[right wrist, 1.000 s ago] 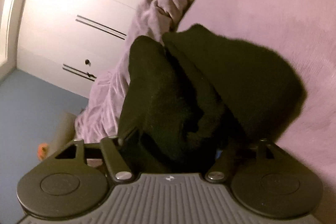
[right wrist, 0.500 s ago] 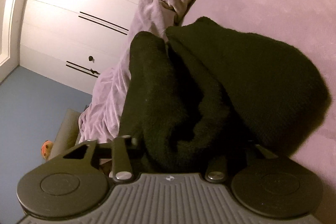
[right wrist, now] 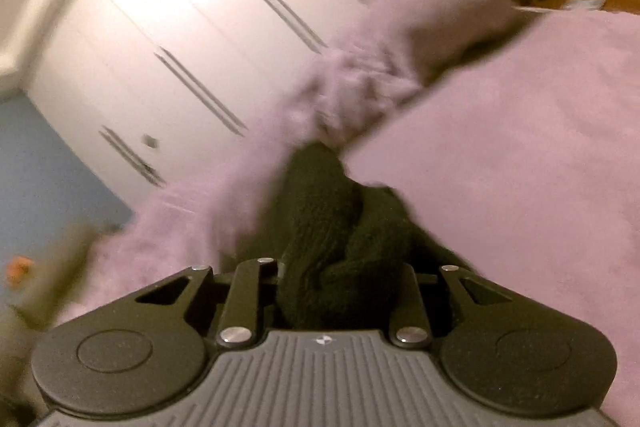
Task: Fold small clothes
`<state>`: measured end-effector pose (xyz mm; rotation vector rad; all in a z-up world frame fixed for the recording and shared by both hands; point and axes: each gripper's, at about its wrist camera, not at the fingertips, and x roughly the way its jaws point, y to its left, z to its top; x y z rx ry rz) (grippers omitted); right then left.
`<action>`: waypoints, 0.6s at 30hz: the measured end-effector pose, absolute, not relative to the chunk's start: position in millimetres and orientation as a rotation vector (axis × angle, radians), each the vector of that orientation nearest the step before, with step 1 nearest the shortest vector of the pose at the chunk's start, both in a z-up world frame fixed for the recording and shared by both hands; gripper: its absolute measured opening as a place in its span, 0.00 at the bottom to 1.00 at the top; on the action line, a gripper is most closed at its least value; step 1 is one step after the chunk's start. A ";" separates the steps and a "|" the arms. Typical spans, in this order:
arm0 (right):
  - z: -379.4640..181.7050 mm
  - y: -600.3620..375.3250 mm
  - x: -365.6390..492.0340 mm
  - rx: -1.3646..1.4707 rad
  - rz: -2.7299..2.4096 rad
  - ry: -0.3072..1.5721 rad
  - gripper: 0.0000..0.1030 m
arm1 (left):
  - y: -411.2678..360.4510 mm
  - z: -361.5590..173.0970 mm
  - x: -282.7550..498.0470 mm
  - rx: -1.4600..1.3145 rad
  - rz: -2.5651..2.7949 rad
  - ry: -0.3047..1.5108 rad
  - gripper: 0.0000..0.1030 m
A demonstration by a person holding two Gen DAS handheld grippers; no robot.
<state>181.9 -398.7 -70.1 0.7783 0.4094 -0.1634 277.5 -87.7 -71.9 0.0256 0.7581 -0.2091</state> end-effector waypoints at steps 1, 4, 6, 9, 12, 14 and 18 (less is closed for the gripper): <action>-84.1 -399.2 184.7 0.764 -0.189 0.475 0.30 | -96.9 -76.0 280.1 0.045 -0.202 0.771 0.94; -106.4 -407.8 180.0 0.779 -0.173 0.553 0.40 | -116.5 -89.3 284.4 0.147 -0.158 0.781 0.94; -88.0 -414.9 168.0 0.765 -0.199 0.514 0.60 | -112.9 -86.0 283.2 0.147 -0.154 0.764 0.94; -51.3 -410.9 153.7 0.591 -0.248 0.409 0.64 | -103.1 -79.6 285.0 0.104 -0.140 0.782 0.94; -35.1 -395.8 150.9 0.493 -0.185 0.380 0.63 | -98.7 -69.7 273.8 0.075 -0.120 0.752 0.94; -37.8 -375.5 159.6 0.386 -0.142 0.416 0.53 | -102.8 -68.6 264.6 0.068 -0.146 0.729 0.94; -74.2 -356.8 194.2 0.231 -0.186 0.624 0.46 | -122.6 -87.7 266.6 0.221 -0.145 0.782 0.94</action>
